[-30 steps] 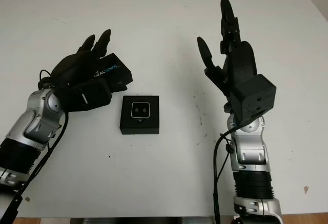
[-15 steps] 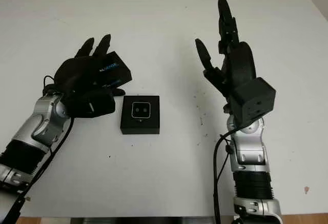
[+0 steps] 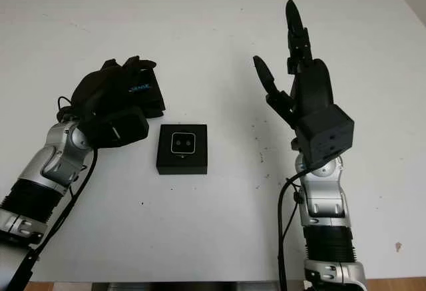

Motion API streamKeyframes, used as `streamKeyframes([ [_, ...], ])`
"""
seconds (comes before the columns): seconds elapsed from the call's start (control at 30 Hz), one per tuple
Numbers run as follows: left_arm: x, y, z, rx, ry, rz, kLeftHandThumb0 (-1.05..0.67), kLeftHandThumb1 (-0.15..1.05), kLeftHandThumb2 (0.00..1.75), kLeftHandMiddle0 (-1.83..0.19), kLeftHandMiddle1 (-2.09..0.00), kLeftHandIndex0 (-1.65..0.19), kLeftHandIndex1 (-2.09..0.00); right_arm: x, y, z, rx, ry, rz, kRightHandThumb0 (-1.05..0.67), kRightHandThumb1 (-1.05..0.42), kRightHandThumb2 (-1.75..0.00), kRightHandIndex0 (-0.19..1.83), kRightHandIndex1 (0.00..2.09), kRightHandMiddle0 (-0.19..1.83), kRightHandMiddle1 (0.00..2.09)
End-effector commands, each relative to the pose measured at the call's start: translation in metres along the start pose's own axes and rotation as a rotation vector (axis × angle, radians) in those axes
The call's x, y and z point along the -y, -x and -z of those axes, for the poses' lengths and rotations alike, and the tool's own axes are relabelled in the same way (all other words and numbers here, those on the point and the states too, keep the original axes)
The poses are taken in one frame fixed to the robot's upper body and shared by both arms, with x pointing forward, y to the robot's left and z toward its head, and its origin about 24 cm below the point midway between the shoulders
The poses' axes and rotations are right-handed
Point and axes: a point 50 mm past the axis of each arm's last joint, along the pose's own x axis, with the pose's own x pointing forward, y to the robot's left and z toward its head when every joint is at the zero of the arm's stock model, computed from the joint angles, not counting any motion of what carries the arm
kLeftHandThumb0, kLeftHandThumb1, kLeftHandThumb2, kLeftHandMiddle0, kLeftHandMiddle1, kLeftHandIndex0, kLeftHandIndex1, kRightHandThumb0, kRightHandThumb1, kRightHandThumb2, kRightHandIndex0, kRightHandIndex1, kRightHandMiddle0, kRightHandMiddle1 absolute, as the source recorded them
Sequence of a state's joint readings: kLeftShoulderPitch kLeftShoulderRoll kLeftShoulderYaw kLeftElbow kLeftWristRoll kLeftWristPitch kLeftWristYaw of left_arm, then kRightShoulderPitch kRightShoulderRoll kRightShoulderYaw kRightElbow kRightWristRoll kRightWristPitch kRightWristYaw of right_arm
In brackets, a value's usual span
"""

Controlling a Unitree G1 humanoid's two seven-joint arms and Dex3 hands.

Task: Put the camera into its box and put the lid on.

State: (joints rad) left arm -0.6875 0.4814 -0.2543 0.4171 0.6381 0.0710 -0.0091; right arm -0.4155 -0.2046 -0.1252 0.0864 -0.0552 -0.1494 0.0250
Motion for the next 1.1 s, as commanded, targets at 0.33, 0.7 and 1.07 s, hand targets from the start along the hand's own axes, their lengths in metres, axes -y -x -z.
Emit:
streamKeyframes([
  [0.33,-0.008,-0.004,0.005,0.075,-0.005,0.001,-0.25,1.05,0.23,-0.31,-1.77,-0.24,-1.32,0.001,0.006,-0.002,0.017,-0.005,0.003,-0.71,-1.05,-0.31,-0.04,0.06,0.02,0.11],
  [0.7,-0.076,0.013,-0.025,0.265,0.122,0.017,-0.31,1.05,0.29,-0.22,-1.83,-0.2,-1.39,-0.001,0.009,0.001,0.003,-0.007,-0.001,-0.71,-1.05,-0.32,-0.02,0.06,0.03,0.11],
  [1.07,-0.081,0.04,-0.051,0.35,0.225,0.12,-0.31,1.05,0.27,-0.28,-1.93,-0.18,-1.55,-0.005,0.008,0.003,0.0,0.001,0.001,-0.71,-1.05,-0.32,-0.01,0.06,0.04,0.1],
])
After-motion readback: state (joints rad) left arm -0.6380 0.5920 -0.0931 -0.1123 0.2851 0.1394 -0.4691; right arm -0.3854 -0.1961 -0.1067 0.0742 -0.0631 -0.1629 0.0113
